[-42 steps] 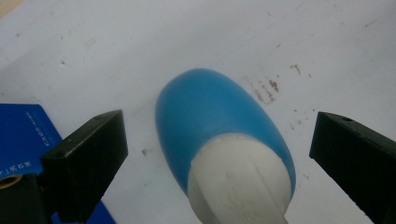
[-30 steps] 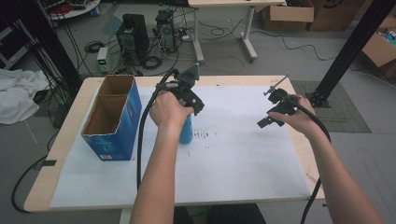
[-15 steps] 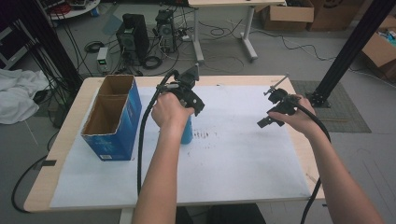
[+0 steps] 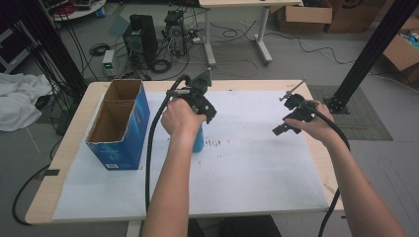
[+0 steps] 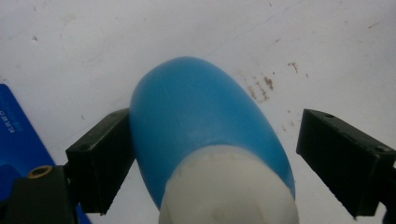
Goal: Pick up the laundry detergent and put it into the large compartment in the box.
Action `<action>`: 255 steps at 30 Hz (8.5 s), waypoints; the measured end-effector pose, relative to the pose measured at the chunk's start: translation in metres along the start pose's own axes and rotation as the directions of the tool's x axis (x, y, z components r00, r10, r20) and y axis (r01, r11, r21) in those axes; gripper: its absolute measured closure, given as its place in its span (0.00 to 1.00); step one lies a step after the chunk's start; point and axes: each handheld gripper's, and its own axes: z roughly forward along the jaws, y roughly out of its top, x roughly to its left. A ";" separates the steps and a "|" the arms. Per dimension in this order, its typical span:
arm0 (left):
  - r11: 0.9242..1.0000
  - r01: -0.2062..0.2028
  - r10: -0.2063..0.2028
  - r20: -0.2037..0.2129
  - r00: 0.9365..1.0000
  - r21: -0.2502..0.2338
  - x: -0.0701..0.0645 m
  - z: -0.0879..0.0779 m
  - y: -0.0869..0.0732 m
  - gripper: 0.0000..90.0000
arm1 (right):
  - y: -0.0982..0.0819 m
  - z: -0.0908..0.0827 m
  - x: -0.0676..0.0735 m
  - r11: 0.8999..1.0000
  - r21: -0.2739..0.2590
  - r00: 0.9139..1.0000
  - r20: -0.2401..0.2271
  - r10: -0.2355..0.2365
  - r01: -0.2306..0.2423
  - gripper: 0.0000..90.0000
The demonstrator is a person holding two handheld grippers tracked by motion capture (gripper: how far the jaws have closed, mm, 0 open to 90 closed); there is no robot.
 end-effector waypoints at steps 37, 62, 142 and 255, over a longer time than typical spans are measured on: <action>0.991 0.131 -0.131 -0.010 0.991 0.020 0.004 0.002 0.002 0.32 | -0.006 0.003 -0.005 1.000 -0.006 1.000 -0.010 0.010 -0.010 0.23; 0.996 0.069 -0.068 -0.024 0.997 0.054 0.008 -0.002 0.005 0.40 | -0.007 0.004 -0.005 1.000 -0.007 1.000 -0.009 0.016 -0.016 0.24; 0.949 0.314 -0.306 -0.192 0.932 0.010 0.158 -0.227 -0.068 0.42 | 0.009 -0.005 -0.003 1.000 0.005 1.000 0.017 0.009 -0.009 0.25; 0.911 0.366 -0.340 -0.155 0.927 0.192 0.186 -0.036 -0.103 0.41 | 0.014 0.000 0.005 0.999 0.039 1.000 0.021 0.004 -0.005 0.26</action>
